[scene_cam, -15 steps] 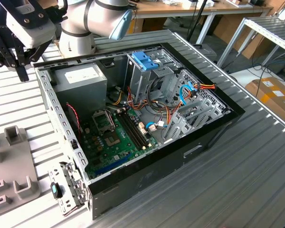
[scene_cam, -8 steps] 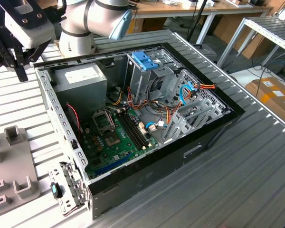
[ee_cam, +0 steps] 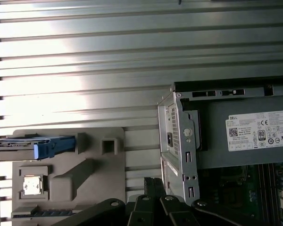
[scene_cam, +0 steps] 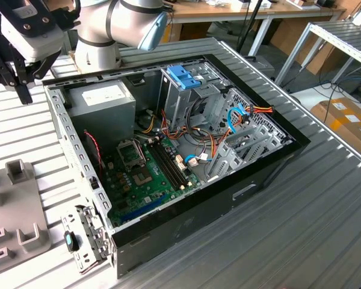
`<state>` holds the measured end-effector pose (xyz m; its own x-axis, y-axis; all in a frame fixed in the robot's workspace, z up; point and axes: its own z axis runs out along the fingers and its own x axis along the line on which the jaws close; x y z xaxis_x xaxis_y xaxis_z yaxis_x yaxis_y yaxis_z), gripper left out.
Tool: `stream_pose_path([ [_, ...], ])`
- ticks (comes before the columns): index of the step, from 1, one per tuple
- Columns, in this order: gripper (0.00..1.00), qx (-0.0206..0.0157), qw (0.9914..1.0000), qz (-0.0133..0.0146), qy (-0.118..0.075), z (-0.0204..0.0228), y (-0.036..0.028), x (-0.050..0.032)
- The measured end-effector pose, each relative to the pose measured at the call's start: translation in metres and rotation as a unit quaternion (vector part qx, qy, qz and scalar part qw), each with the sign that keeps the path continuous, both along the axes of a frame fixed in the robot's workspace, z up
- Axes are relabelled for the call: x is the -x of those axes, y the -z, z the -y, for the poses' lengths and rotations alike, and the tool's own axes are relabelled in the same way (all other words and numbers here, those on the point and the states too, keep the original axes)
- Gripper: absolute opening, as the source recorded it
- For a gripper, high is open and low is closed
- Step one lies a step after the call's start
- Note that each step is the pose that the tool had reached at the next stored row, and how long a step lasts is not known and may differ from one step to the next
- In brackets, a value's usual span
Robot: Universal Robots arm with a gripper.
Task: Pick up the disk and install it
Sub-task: 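Reach for the disk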
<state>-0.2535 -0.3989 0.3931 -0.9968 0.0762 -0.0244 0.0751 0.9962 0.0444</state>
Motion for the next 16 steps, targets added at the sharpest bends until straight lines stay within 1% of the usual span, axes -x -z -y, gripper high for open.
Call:
stream_pose_path([
  [9, 0.11, 0.0, 1.0, 0.0, 0.0, 0.0, 0.0, 0.0016],
  [16, 0.11, 0.0, 1.0, 0.0, 0.0, 0.0, 0.0, 0.0051],
])
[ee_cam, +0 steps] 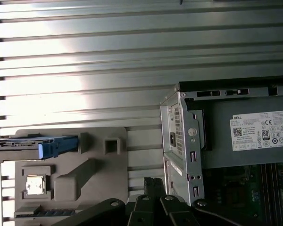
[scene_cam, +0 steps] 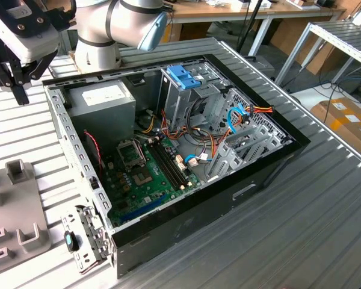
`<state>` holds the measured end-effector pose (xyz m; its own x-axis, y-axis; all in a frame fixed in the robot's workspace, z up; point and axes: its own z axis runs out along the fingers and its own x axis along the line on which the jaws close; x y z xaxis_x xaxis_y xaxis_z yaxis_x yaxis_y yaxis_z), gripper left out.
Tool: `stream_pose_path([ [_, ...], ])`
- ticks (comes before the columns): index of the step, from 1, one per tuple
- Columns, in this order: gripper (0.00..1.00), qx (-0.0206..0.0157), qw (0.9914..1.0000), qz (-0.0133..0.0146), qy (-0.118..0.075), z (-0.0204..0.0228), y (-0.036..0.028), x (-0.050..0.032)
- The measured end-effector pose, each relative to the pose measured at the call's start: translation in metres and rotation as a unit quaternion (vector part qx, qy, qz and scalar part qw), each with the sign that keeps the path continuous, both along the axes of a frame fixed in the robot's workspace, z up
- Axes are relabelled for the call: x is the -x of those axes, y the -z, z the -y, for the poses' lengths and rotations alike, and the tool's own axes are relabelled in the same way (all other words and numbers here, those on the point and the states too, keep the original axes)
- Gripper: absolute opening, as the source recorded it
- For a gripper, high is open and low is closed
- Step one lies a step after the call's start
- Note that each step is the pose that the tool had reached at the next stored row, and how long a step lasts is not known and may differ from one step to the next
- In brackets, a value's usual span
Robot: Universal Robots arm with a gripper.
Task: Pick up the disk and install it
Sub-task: 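Reach for the disk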
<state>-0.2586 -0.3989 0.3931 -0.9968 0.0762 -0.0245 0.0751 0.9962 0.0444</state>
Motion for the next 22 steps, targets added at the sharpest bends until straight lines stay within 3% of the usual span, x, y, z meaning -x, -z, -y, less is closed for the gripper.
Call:
stream_pose_path([
  [22, 0.11, 0.0, 1.0, 0.0, 0.0, 0.0, 0.0, 0.0086],
])
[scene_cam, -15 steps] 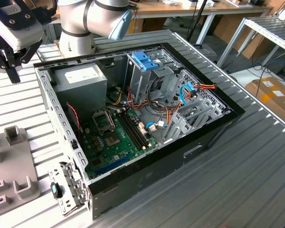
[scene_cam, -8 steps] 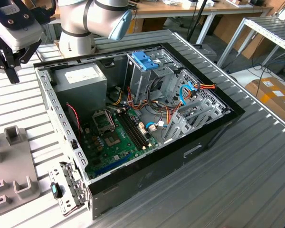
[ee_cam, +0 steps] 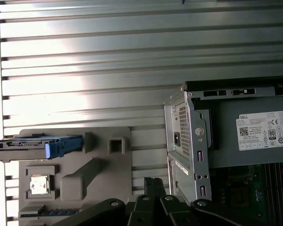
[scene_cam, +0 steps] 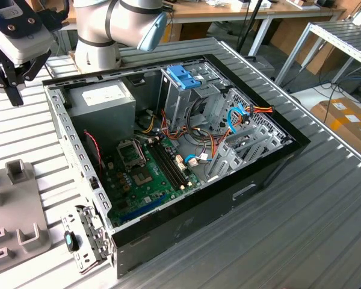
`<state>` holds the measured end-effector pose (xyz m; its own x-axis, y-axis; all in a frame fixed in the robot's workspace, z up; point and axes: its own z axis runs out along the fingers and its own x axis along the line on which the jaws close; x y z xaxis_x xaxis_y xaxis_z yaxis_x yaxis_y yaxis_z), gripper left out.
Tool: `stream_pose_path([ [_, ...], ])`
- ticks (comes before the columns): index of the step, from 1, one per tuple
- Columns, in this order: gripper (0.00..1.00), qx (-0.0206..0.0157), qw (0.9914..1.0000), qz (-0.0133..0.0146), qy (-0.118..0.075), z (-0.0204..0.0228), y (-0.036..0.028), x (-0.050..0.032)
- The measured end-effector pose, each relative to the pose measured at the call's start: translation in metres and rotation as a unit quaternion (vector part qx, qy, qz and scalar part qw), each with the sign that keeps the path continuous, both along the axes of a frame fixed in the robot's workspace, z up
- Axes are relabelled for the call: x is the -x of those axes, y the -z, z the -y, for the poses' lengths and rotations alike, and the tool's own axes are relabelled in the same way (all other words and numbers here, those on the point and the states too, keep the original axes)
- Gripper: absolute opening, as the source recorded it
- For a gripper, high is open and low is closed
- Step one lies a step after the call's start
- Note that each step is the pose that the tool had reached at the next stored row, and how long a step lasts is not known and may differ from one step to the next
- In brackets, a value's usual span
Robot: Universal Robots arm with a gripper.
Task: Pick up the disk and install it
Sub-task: 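Reach for the disk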
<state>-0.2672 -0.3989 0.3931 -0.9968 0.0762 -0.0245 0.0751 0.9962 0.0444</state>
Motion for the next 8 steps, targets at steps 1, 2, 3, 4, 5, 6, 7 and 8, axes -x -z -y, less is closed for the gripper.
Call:
stream_pose_path([
  [1, 0.11, 0.0, 1.0, 0.0, 0.0, 0.0, 0.0, 0.0012],
  [2, 0.11, 0.0, 1.0, 0.0, 0.0, 0.0, 0.0, 0.0017],
  [3, 0.11, 0.0, 1.0, 0.0, 0.0, 0.0, 0.0, 0.0019],
  [4, 0.11, 0.0, 1.0, 0.0, 0.0, 0.0, 0.0, 0.002],
  [5, 0.11, 0.0, 1.0, 0.0, 0.0, 0.0, 0.0, 0.002],
  [6, 0.11, 0.0, 1.0, 0.0, 0.0, 0.0, 0.0, 0.0022],
  [7, 0.11, 0.0, 1.0, 0.0, 0.0, 0.0, 0.0, 0.0024],
  [8, 0.11, 0.0, 1.0, 0.0, 0.0, 0.0, 0.0, 0.0025],
])
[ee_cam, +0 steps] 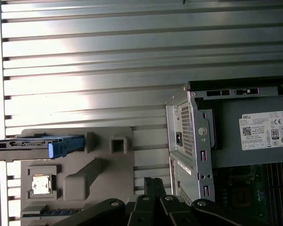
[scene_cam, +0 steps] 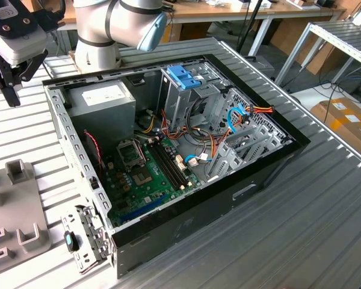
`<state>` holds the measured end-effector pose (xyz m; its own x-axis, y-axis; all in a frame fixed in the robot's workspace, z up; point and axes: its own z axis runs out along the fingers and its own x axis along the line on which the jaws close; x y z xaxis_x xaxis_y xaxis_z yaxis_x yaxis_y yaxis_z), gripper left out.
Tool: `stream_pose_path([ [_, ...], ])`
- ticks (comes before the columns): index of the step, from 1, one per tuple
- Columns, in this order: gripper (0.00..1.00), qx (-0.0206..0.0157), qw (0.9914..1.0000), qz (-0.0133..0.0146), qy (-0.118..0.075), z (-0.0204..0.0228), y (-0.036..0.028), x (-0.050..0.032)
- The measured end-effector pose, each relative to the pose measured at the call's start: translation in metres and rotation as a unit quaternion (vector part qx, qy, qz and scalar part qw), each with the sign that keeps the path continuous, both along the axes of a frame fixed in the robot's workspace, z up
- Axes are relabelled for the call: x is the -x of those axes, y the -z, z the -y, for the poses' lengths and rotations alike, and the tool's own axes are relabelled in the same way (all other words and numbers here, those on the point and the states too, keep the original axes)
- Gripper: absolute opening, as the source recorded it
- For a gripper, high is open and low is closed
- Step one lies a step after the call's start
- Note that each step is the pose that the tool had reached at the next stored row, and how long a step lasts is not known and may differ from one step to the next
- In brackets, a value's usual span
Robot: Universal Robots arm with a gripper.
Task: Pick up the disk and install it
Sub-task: 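Reach for the disk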
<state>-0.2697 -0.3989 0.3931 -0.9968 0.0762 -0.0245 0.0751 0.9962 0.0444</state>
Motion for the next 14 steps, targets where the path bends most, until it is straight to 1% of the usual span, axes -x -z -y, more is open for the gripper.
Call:
stream_pose_path([
  [14, 0.11, 0.0, 1.0, 0.0, 0.0, 0.0, 0.0, 0.0026],
])
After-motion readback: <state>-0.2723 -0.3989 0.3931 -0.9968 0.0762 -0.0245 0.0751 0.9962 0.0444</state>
